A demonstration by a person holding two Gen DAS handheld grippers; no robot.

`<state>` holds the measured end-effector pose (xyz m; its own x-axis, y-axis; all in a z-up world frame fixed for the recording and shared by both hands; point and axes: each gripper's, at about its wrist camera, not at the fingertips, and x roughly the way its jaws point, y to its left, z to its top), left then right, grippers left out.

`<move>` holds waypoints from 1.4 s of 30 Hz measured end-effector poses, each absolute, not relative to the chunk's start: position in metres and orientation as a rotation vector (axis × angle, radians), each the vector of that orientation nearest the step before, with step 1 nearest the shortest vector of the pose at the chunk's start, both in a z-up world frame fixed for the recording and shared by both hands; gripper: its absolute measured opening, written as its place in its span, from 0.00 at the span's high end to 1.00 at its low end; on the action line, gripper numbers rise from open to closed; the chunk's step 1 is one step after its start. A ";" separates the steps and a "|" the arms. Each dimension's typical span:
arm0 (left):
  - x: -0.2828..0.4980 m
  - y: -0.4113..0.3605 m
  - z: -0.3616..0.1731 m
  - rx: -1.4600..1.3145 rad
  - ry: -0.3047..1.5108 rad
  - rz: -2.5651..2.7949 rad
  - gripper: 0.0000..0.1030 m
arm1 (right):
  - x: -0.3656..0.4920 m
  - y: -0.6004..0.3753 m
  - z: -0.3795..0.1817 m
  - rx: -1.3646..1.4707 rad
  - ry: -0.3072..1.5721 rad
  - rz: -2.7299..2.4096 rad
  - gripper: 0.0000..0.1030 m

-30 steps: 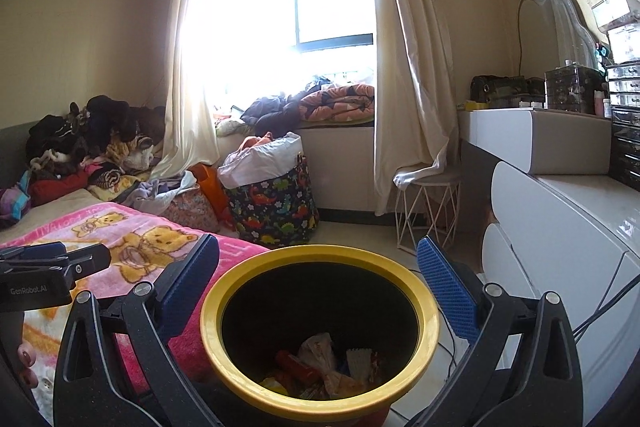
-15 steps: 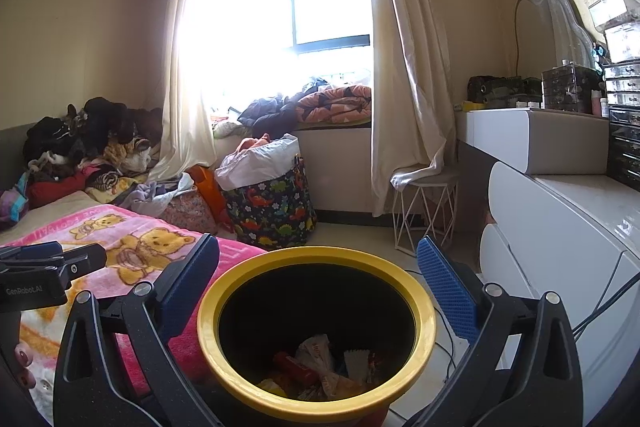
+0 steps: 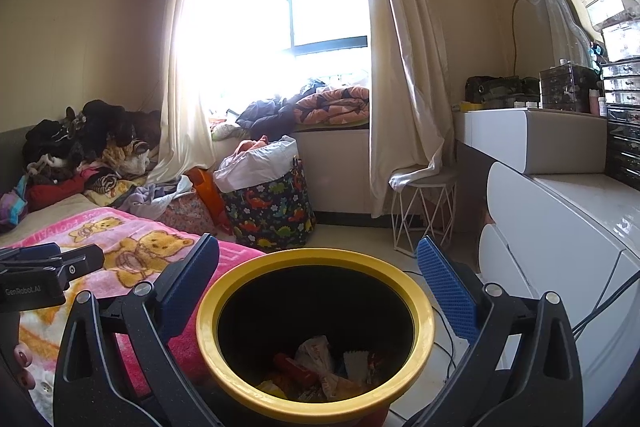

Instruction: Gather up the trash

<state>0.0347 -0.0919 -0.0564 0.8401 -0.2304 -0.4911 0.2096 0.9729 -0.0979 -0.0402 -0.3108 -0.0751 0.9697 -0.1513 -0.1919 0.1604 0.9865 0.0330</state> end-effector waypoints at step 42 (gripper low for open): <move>-0.040 0.343 -0.129 -0.393 0.762 0.916 0.11 | 0.069 0.162 -0.144 -0.385 0.886 1.018 0.06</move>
